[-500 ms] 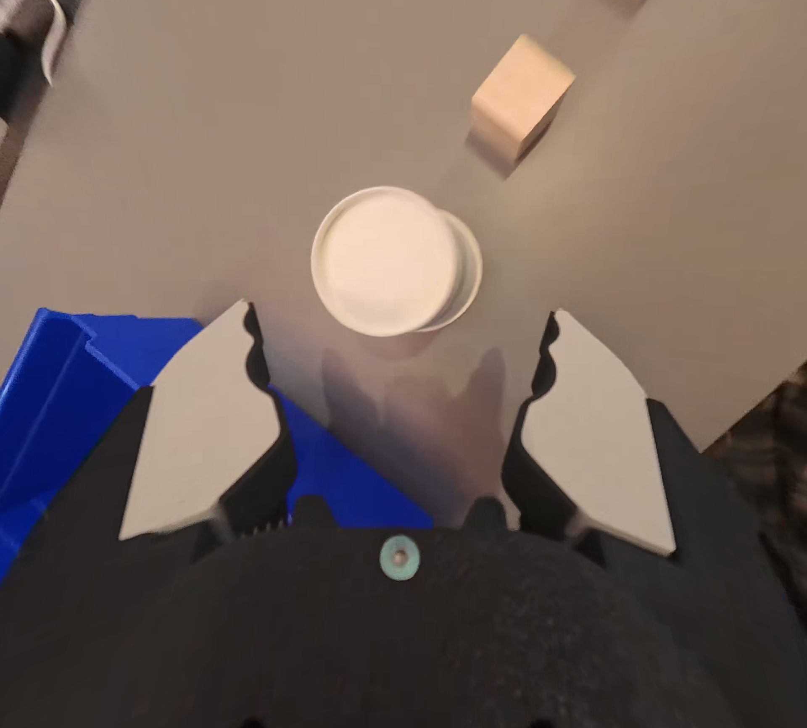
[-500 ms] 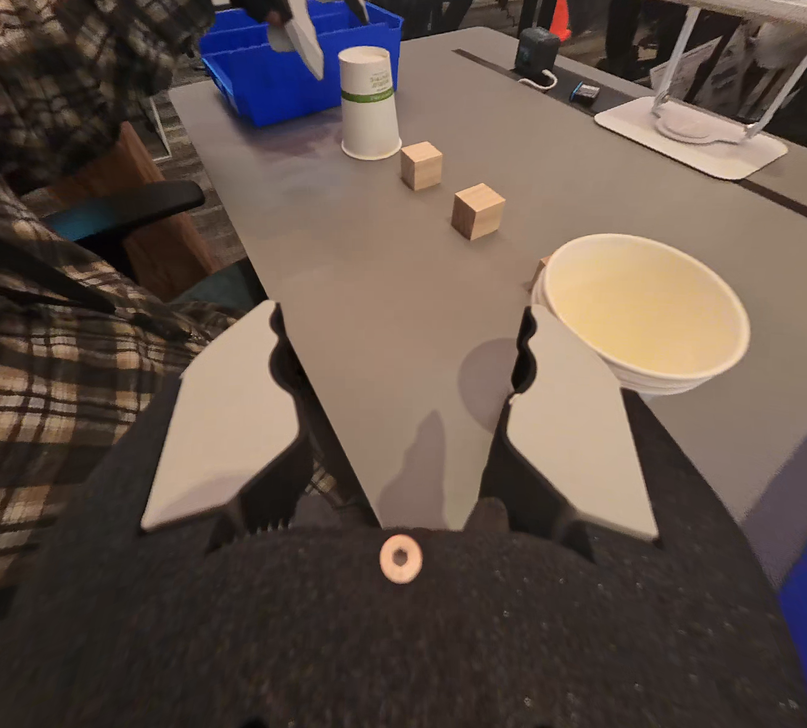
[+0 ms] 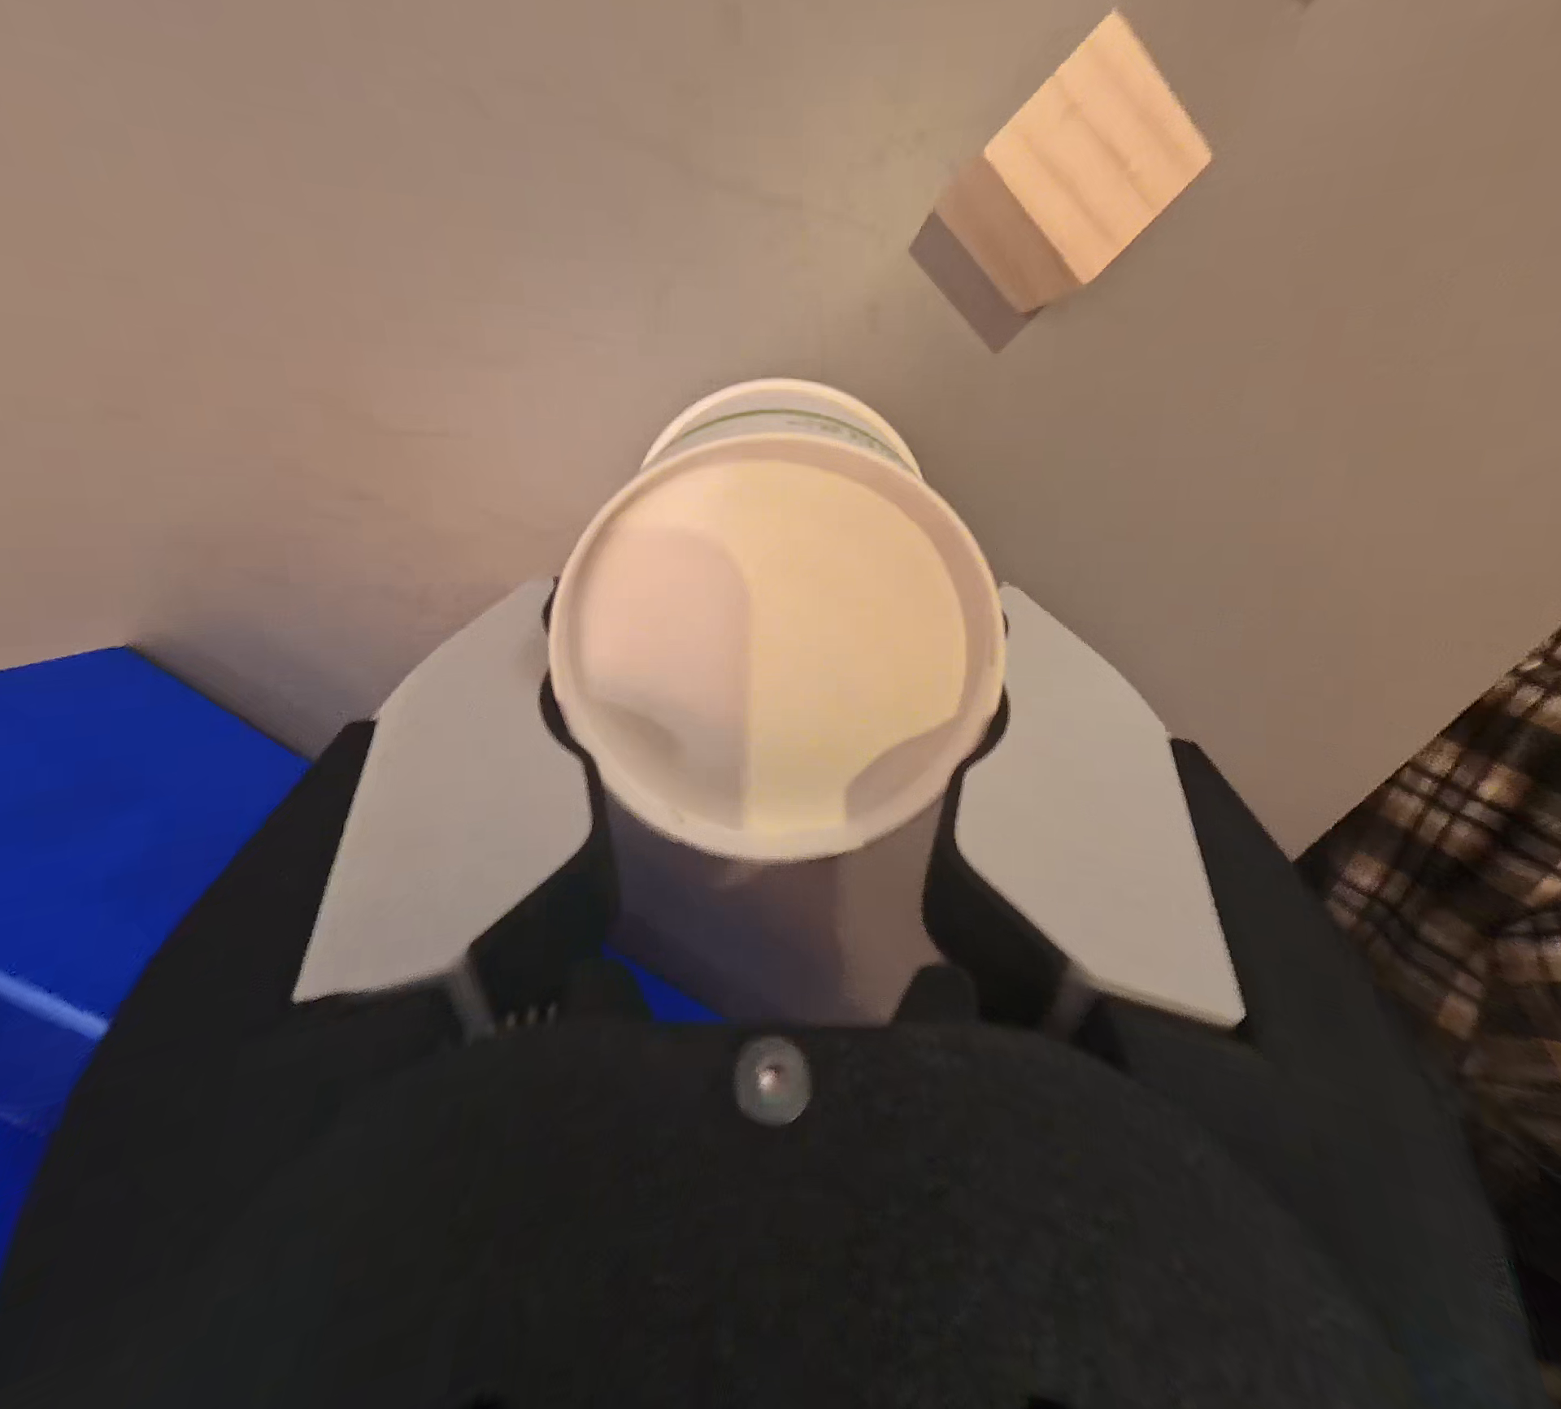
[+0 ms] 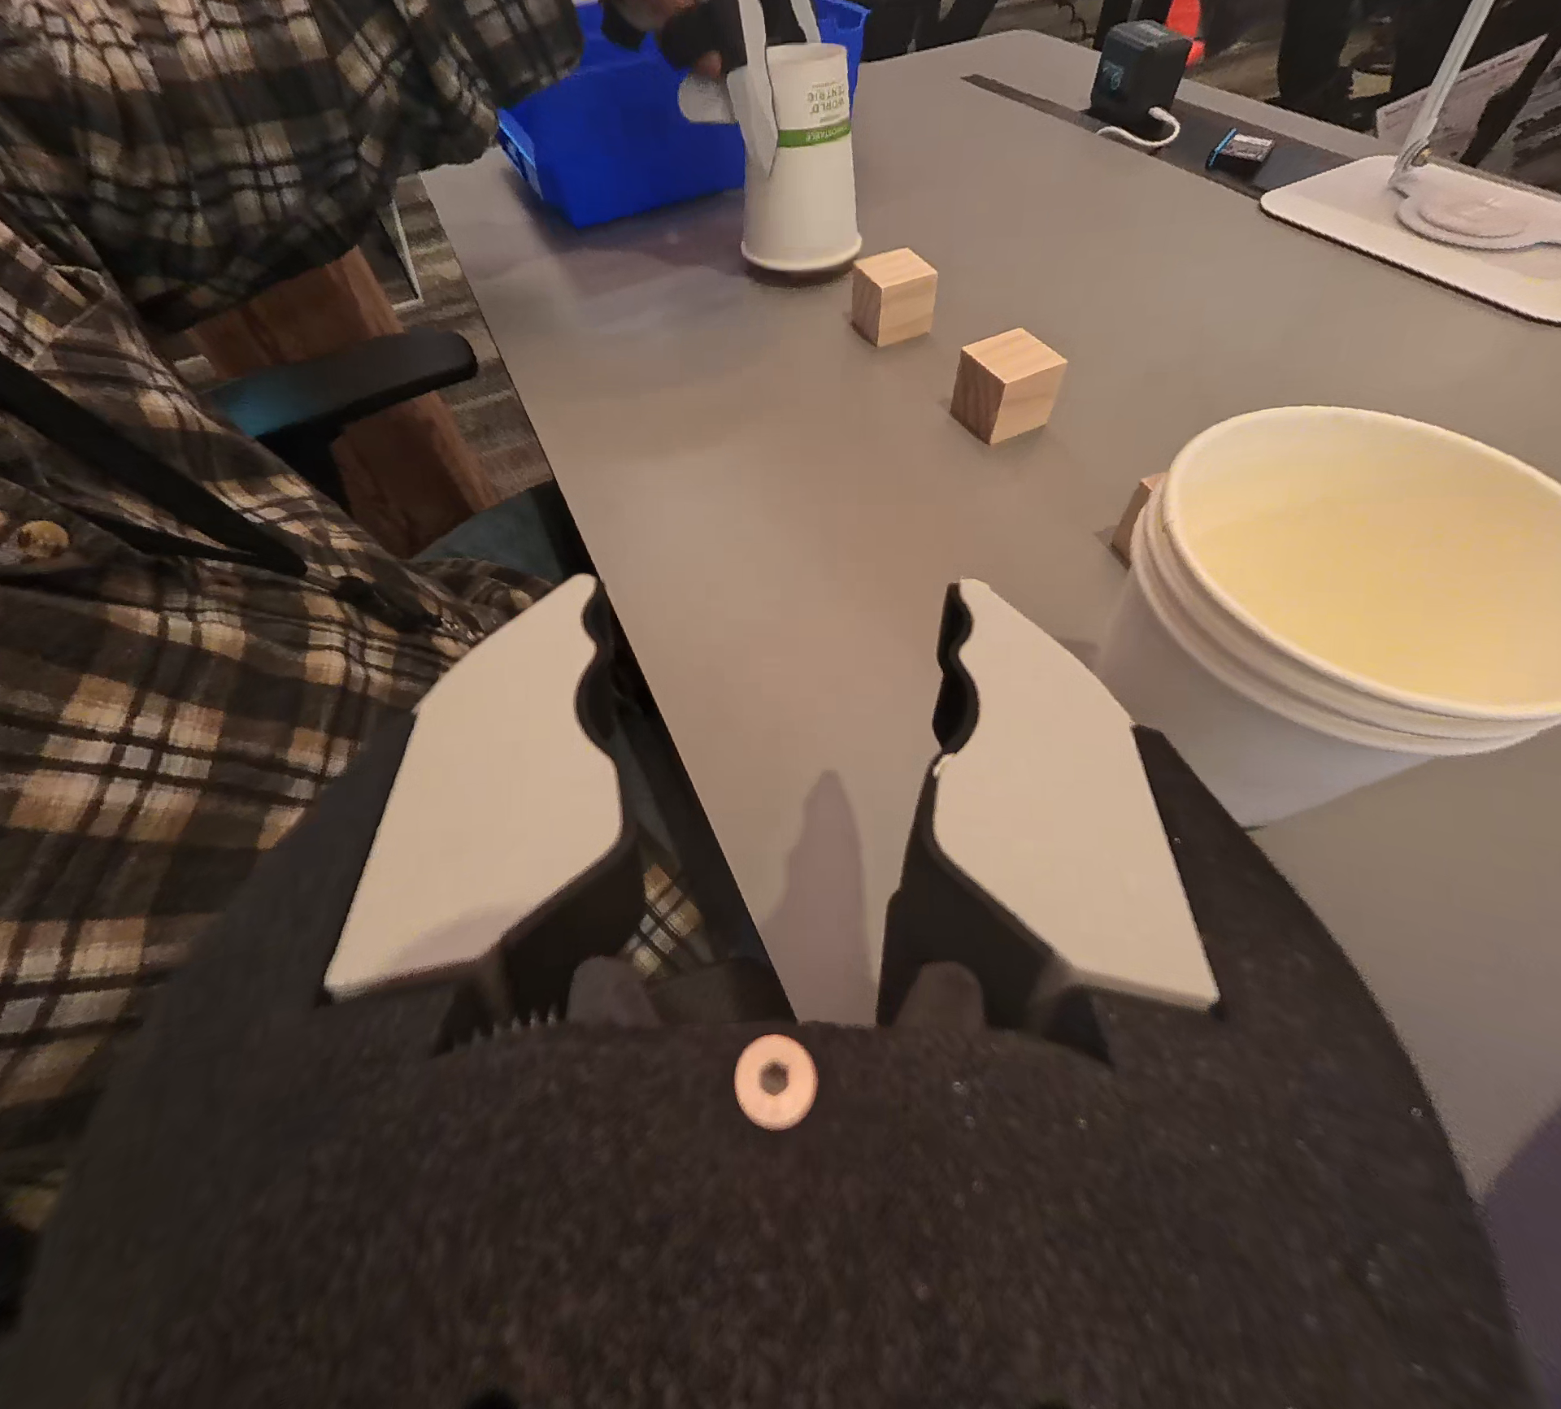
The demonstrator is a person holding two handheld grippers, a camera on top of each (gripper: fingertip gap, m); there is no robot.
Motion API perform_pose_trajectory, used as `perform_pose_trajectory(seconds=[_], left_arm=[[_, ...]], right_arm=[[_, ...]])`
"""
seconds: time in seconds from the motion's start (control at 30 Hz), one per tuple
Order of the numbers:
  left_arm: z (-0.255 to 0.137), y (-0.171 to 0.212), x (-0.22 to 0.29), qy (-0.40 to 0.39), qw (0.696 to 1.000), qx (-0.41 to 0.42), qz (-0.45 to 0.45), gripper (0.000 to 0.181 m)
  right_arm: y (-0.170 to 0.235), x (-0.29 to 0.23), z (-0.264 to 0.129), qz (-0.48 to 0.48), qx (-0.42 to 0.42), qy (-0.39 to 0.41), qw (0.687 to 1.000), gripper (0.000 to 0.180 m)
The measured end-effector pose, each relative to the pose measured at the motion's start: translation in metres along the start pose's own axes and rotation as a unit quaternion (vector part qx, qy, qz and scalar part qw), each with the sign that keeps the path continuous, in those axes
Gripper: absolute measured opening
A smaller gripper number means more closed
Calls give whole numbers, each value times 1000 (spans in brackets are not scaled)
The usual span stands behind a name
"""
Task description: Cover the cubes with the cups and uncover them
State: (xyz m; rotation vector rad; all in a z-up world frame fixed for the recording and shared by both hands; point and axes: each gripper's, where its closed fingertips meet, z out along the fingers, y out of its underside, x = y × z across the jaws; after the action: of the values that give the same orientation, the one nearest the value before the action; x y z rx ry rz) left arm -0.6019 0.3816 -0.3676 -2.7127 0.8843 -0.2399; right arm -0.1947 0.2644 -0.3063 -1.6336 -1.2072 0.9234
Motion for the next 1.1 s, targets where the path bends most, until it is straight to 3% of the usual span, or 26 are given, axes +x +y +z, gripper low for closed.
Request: perform_pose_trajectory(seconds=[0.17,0.3,0.43,0.53,0.73,0.87,0.93,1.07,1.1], left_arm=[[-39,-11,-2,22,995,94,-35,90],[-86,-27,3,36,974,215,-59,90],[-130,-57,29,110,917,374,-86,90],[-139,-78,63,198,866,446,-105,89],[-119,-115,145,365,778,498,-120,89],[-102,-127,188,416,755,495,-116,91],[-96,-129,203,437,745,491,-114,89],[-83,-130,219,467,739,471,-118,90],[-80,-129,222,474,742,461,-112,90]], right_arm=[[-6,-3,5,9,21,-14,1000,71],[-16,-3,13,5,42,-5,999,70],[-44,1,30,0,97,11,995,72],[-75,1,52,12,166,6,986,72],[-115,1,118,48,243,-21,968,70],[-118,-2,146,74,243,-51,966,63],[-117,-2,150,59,240,-51,968,51],[-116,-12,141,-3,226,-71,972,2],[-115,-12,137,-18,209,-67,975,1]])
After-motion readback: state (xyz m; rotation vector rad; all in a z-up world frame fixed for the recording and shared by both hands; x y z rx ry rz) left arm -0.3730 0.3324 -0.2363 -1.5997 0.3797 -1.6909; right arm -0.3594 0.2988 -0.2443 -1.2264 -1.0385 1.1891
